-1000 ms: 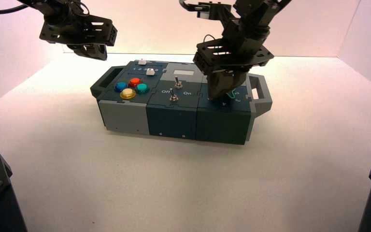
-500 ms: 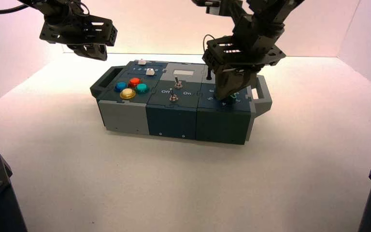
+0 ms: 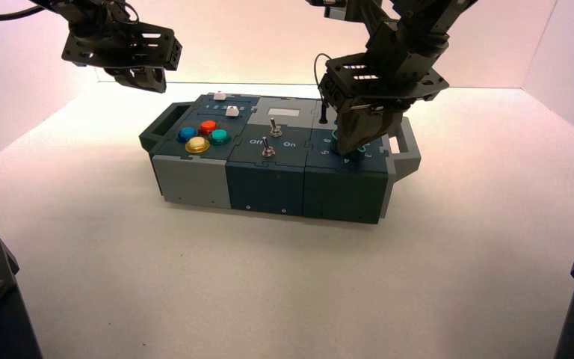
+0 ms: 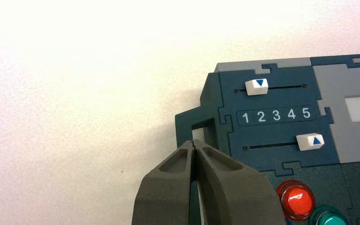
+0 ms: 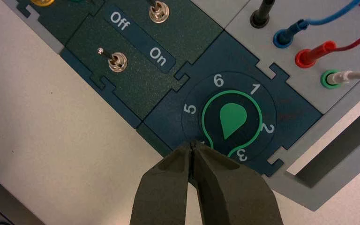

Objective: Turn the knob to position 3.

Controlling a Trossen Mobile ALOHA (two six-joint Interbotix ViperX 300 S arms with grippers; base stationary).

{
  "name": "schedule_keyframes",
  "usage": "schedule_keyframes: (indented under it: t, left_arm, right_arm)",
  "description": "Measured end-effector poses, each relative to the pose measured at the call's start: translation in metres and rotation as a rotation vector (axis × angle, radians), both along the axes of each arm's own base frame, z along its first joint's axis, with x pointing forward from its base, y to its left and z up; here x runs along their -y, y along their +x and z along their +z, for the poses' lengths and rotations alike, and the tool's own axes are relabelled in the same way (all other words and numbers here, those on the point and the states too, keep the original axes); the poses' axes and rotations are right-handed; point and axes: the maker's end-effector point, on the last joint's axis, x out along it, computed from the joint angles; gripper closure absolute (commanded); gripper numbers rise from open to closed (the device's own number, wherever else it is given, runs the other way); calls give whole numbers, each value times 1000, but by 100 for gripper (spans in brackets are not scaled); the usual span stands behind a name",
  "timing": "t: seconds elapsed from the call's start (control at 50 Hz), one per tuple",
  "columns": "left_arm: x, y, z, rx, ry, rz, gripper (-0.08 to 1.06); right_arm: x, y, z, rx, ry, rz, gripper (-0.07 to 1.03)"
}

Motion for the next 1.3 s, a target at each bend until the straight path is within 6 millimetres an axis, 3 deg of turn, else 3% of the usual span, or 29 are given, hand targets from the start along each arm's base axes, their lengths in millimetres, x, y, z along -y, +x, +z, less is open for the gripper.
schedule_keyframes:
  t: [0.9, 1.3]
  left_arm:
    - [-1, -1, -1, -5, 0, 1, 101]
    - [-1, -1, -2, -9, 2, 1, 101]
  right_arm:
    - [9, -10, -9, -26, -21, -3, 98]
    - [19, -4, -11, -30, -27, -41, 98]
